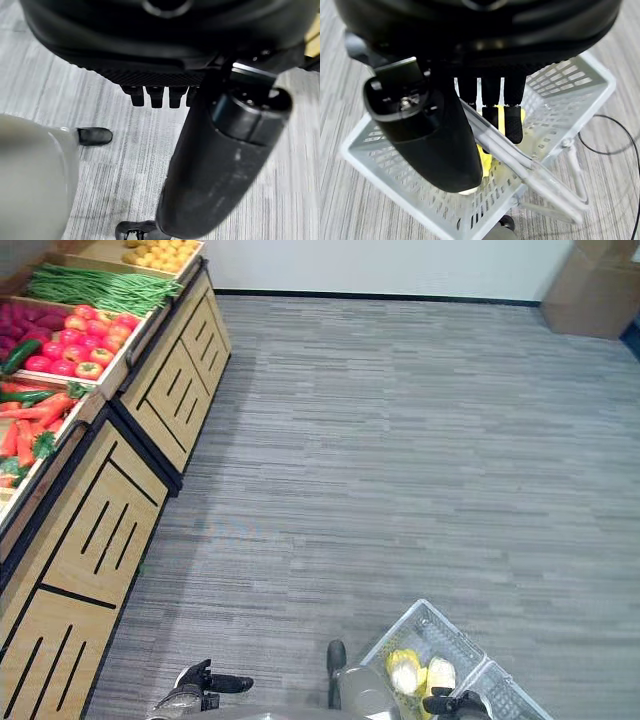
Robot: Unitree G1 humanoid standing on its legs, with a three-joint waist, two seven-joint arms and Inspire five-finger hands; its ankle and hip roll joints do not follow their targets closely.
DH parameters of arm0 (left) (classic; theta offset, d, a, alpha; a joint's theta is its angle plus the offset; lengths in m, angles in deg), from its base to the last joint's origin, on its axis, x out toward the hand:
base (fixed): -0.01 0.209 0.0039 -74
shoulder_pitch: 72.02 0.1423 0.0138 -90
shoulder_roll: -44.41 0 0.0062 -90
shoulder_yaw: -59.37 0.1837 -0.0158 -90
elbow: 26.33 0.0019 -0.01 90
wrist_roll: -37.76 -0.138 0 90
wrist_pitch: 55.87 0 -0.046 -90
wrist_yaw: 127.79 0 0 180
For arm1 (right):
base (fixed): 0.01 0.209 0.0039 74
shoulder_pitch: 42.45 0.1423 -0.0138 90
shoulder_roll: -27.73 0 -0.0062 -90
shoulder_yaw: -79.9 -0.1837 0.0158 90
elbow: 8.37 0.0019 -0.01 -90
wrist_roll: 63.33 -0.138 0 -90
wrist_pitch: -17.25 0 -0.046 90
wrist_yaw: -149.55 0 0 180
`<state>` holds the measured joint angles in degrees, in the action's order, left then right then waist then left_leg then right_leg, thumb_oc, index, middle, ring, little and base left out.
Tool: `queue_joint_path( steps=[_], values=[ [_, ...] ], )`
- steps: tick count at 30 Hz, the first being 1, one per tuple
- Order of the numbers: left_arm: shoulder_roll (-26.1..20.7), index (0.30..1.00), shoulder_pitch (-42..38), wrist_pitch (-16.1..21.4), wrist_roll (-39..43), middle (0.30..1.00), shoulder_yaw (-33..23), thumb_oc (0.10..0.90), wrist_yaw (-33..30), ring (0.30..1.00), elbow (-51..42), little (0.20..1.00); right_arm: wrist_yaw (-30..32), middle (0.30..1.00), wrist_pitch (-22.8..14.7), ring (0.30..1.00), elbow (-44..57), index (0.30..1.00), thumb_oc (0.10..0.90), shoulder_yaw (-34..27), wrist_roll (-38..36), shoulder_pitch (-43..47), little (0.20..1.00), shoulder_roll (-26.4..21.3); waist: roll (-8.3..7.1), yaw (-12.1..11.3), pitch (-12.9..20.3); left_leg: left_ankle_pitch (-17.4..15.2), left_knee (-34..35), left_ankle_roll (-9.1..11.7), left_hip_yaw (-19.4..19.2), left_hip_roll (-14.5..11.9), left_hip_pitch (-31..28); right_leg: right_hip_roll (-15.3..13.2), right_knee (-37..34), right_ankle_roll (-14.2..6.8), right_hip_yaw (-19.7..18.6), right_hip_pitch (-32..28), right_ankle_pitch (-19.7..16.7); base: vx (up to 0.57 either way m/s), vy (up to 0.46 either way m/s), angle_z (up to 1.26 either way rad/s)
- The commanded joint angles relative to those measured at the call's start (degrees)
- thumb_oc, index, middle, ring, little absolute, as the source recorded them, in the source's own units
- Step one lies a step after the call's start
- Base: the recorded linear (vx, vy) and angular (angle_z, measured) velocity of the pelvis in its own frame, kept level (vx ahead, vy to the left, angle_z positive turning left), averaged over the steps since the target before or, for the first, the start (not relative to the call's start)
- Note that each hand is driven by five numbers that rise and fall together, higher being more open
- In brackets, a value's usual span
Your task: Get the vegetables into the basket
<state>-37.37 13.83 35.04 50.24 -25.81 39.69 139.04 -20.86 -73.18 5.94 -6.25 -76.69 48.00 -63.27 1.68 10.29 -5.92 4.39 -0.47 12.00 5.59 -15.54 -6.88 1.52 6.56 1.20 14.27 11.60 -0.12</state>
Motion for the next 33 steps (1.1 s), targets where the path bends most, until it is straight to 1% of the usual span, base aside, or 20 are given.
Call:
queue_joint_path(
  steps=[1,6,7,8,9,11,13,14,15,16,18,19,20,22,23,24,26,29,30,33],
  values=[
    [-2.8,1.000,0.2,0.4,1.2,1.000,0.0,0.900,-0.9,1.000,-1.6,1.000,-0.2,0.300,-0.4,0.300,-1.6,0.300,0.400,2.1,0.6,-1.7,0.300,-0.2,0.31,0.5,-1.2,10.3,-1.5,-2.8,-0.8,-0.4,-8.9,-2.4,-0.4,-6.4,-6.9,6.1,-5.2,0.17,-0.122,0.05],
    [-3.0,1.000,0.9,0.5,1.2,1.000,-0.2,0.900,-0.4,1.000,-2.4,1.000,-0.8,0.300,-0.3,0.300,-2.1,0.300,0.400,2.2,0.1,-2.5,0.300,-0.1,0.93,0.7,-0.4,18.8,-5.1,-1.8,-0.3,-2.4,-7.0,-0.3,0.6,-4.5,-7.7,5.6,-2.6,0.14,-0.140,-0.02],
    [-3.0,1.000,0.9,0.5,1.2,1.000,-0.2,0.900,-0.4,1.000,-2.4,1.000,-0.8,0.300,-0.3,0.300,-2.1,0.300,0.400,2.2,0.1,-2.5,0.300,-0.1,0.94,0.7,-0.4,18.8,-5.1,-1.8,-0.3,-2.4,-7.0,-0.3,0.6,-4.5,-7.7,5.7,-2.6,0.17,-0.229,-0.04],
    [-3.0,1.000,1.0,0.3,1.2,1.000,-0.1,0.900,-0.3,1.000,-2.6,1.000,-0.9,0.300,0.0,0.300,-2.9,0.300,0.400,2.4,0.4,-2.9,0.300,0.1,0.17,0.1,-0.8,20.7,-10.1,-2.3,-0.8,-1.9,-4.3,0.2,-0.4,-3.3,-8.2,3.4,-1.8,0.18,-0.246,-0.03],
    [-3.2,1.000,1.0,0.4,1.1,1.000,-0.1,0.900,-0.2,1.000,-2.7,1.000,-0.9,0.300,0.1,0.300,-3.3,0.300,0.400,2.4,0.4,-3.1,0.300,0.0,-0.59,-0.4,-1.3,20.7,-12.8,-3.0,-1.3,-1.5,-2.5,0.1,-0.9,-2.8,-8.6,1.9,-1.6,0.23,-0.313,0.12],
    [-3.3,1.000,1.3,0.4,1.3,1.000,-0.1,0.900,-0.1,1.000,-2.8,1.000,-1.0,0.300,0.4,0.300,-3.9,0.300,0.400,2.3,0.6,-3.3,0.300,-0.1,-1.78,-1.3,-2.2,19.7,-15.9,-3.9,-2.0,-0.8,-0.7,0.0,-1.8,-2.1,-9.5,-0.8,-1.0,0.21,-0.185,-0.02],
    [-3.2,1.000,1.3,0.3,1.7,1.000,-0.3,0.900,0.1,1.000,-2.9,1.000,-1.0,0.300,0.7,0.300,-4.0,0.300,0.400,2.1,0.5,-3.1,0.300,-0.4,-2.73,-3.3,-3.7,13.1,-17.3,-5.8,-2.3,3.0,4.4,-0.6,-3.0,-2.3,-11.3,-4.5,0.0,0.22,-0.096,-0.16],
    [-3.2,1.000,1.2,0.3,1.7,1.000,-0.3,0.900,0.1,1.000,-2.9,1.000,-1.0,0.300,0.7,0.300,-4.0,0.300,0.400,2.1,0.5,-3.0,0.300,-0.4,-2.83,-3.3,-3.6,13.3,-17.2,-5.9,-2.3,3.1,4.5,-0.7,-3.1,-2.4,-11.3,-4.4,-0.2,0.27,-0.077,-0.19],
    [-3.2,1.000,1.2,0.5,1.2,1.000,-0.3,0.900,0.2,1.000,-2.9,1.000,-0.9,0.300,0.6,0.300,-3.9,0.300,0.400,1.8,0.5,-3.0,0.300,-0.9,-4.05,-5.0,-4.5,7.0,-16.5,-6.7,-4.5,7.1,11.4,-1.5,-5.2,-2.9,-13.1,-8.3,0.7,0.30,-0.058,-0.27],
    [-3.2,1.000,1.3,0.6,1.3,1.000,-0.2,0.900,0.3,1.000,-3.0,1.000,-0.9,0.300,0.6,0.300,-4.0,0.300,0.400,1.7,0.5,-3.0,0.300,-1.2,-4.58,-5.9,-4.9,4.5,-14.8,-6.9,-5.7,8.6,14.5,-1.7,-6.0,-3.3,-14.0,-10.3,1.1,0.38,-0.055,-0.20],
    [-3.2,1.000,1.3,0.6,1.3,1.000,-0.1,0.900,0.3,1.000,-3.0,1.000,-0.8,0.300,0.6,0.300,-4.0,0.300,0.400,1.6,0.6,-3.0,0.300,-1.3,-4.81,-6.7,-5.2,3.8,-12.3,-6.8,-6.8,9.8,16.7,-1.9,-6.6,-3.7,-14.7,-11.7,1.4,0.21,0.013,-0.04],
    [-3.2,1.000,1.4,0.7,1.1,1.000,-0.1,0.900,0.3,1.000,-2.9,1.000,-0.8,0.300,0.5,0.300,-3.8,0.300,0.400,1.7,0.9,-3.2,0.300,-1.5,-4.65,-7.6,-5.4,3.9,-8.4,-6.9,-7.7,10.9,18.7,-1.6,-7.3,-3.9,-15.4,-13.4,2.2,0.43,0.020,-0.54],
    [-3.1,1.000,1.4,0.7,1.2,1.000,-0.2,0.900,0.2,1.000,-2.8,1.000,-0.7,0.300,0.5,0.300,-3.7,0.300,0.400,2.2,1.2,-3.2,0.300,-1.8,-4.00,-10.3,-6.0,7.9,-2.1,-7.0,-5.9,13.7,22.4,0.0,-7.7,-3.5,-18.1,-17.6,3.9,0.52,0.004,-0.60],
    [-2.8,1.000,1.4,0.7,1.1,1.000,-0.2,0.900,-0.2,1.000,-2.6,1.000,-0.4,0.300,0.2,0.300,-3.7,0.300,0.400,2.0,1.2,-3.1,0.300,-1.9,-3.00,-11.7,-5.8,10.8,3.2,-6.5,-7.1,15.0,25.4,1.6,-8.4,-3.0,-20.5,-21.3,5.7,0.48,0.001,-0.64],
    [-2.5,1.000,1.8,0.7,1.2,1.000,-0.2,0.900,-0.1,1.000,-2.5,1.000,-0.3,0.300,0.1,0.300,-3.8,0.300,0.400,2.0,1.3,-3.0,0.300,-1.9,-3.12,-12.2,-5.4,11.4,4.1,-6.4,-7.9,15.5,26.0,1.6,-8.7,-2.7,-21.7,-23.1,6.7,0.31,0.014,-0.74],
    [-2.5,1.000,1.9,0.8,1.2,1.000,-0.2,0.900,-0.2,1.000,-2.5,1.000,-0.3,0.300,0.1,0.300,-3.7,0.300,0.400,2.0,1.3,-3.1,0.300,-1.9,-3.35,-12.3,-5.5,11.3,4.1,-6.4,-8.0,15.7,25.9,1.3,-8.7,-2.8,-21.7,-23.3,6.9,0.39,0.062,-0.92],
    [-2.5,1.000,3.1,0.6,0.8,1.000,-0.8,0.900,-0.1,1.000,-1.8,1.000,-0.5,0.300,0.3,0.300,-4.1,0.300,0.400,2.1,1.5,-3.1,0.300,-1.3,-2.44,-13.7,-4.1,13.2,4.1,-6.8,-9.9,14.3,24.9,2.4,-8.8,-2.2,-24.6,-26.7,8.5,0.37,0.115,-0.92],
    [-2.8,1.000,4.2,0.6,1.0,1.000,-1.2,0.900,-0.2,1.000,-1.4,1.000,-0.6,0.300,0.4,0.300,-4.2,0.300,0.400,2.4,1.8,-3.8,0.300,-0.4,-3.30,-13.6,-2.5,12.5,4.5,-8.0,-9.3,14.3,23.2,1.0,-9.1,-2.6,-25.1,-27.9,9.8,0.24,0.114,-0.76],
    [-3.3,1.000,4.2,0.5,0.9,1.000,-1.4,0.900,-0.2,1.000,-1.2,1.000,-0.8,0.300,0.3,0.300,-4.4,0.300,0.400,2.5,1.7,-3.6,0.300,0.3,-4.99,-13.5,-1.3,11.6,4.0,-8.4,-9.1,14.5,22.3,-0.7,-8.8,-3.5,-25.2,-28.5,10.9,0.25,0.134,-0.93],
    [-4.1,1.000,3.6,0.3,0.4,1.000,-1.3,0.900,-0.5,1.000,-1.4,1.000,-1.0,0.300,0.5,0.300,-4.1,0.300,0.400,3.0,2.0,-3.2,0.300,0.9,-6.46,-13.7,0.3,10.0,4.1,-9.8,-11.4,14.5,21.6,-2.8,-8.3,-5.2,-25.8,-27.8,9.8,0.24,0.152,-0.17]
  ],
)
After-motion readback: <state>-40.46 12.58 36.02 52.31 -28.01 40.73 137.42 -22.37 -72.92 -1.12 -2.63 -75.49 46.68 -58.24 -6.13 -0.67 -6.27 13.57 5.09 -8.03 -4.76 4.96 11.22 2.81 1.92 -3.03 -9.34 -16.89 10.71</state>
